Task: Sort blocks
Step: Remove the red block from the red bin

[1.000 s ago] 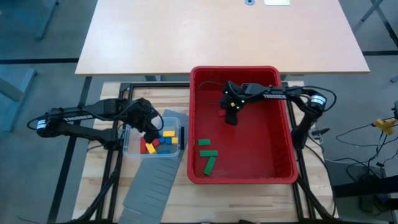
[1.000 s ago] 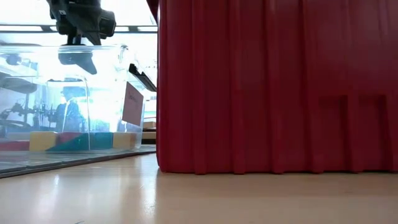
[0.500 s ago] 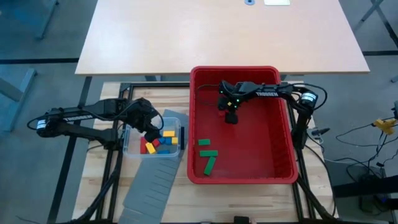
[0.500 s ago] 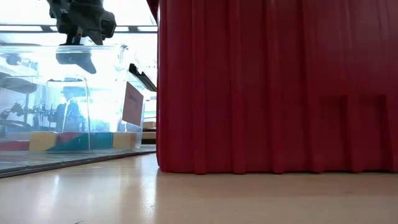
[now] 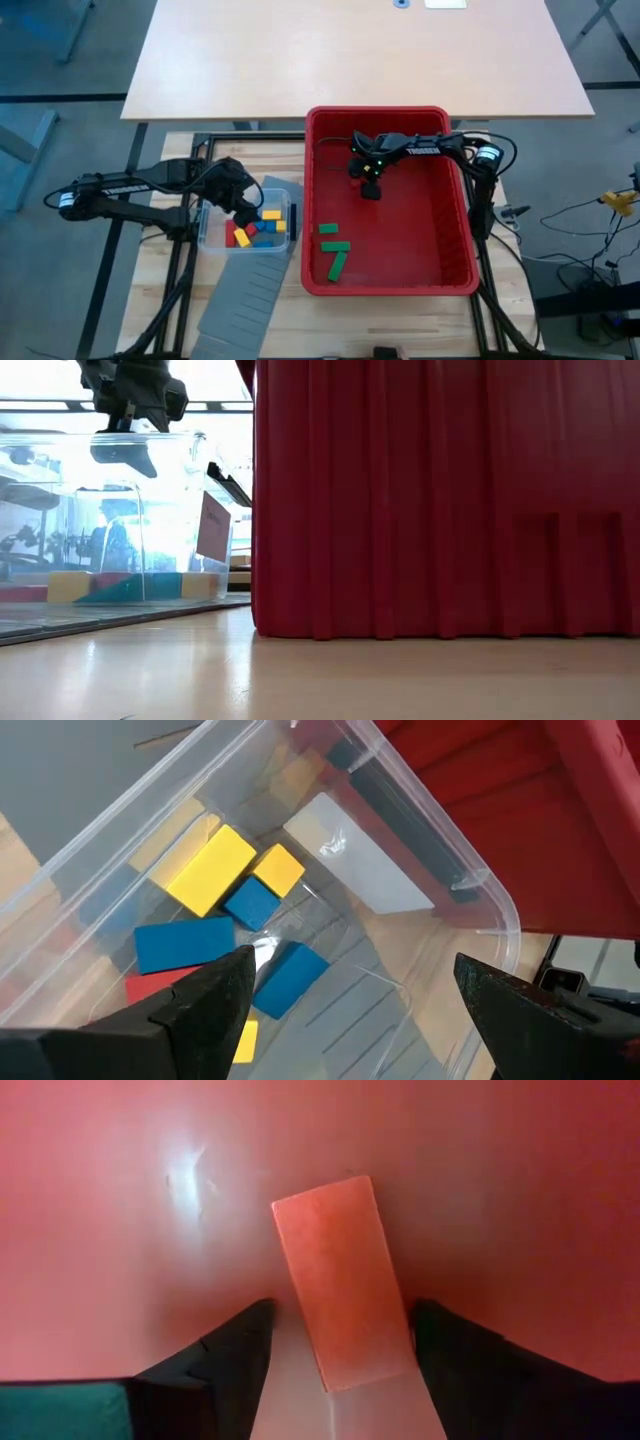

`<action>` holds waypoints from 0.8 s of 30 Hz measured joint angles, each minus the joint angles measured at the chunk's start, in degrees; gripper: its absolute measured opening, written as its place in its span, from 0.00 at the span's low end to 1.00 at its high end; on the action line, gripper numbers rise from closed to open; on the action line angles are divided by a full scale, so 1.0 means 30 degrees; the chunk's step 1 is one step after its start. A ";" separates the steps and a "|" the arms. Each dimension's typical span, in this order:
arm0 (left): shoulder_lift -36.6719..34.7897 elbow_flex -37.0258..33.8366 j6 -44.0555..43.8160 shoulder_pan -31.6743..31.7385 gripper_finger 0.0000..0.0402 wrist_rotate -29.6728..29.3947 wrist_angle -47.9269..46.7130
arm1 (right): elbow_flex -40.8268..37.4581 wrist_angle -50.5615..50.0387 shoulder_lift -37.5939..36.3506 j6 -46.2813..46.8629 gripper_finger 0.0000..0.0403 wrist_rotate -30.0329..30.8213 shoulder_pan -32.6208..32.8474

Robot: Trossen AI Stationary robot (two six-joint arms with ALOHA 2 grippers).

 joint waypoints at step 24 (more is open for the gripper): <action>0.0000 0.0000 0.0311 -0.0001 0.79 -0.0029 0.0080 | -0.0073 0.0432 -0.0342 0.4605 0.48 -0.0877 0.1165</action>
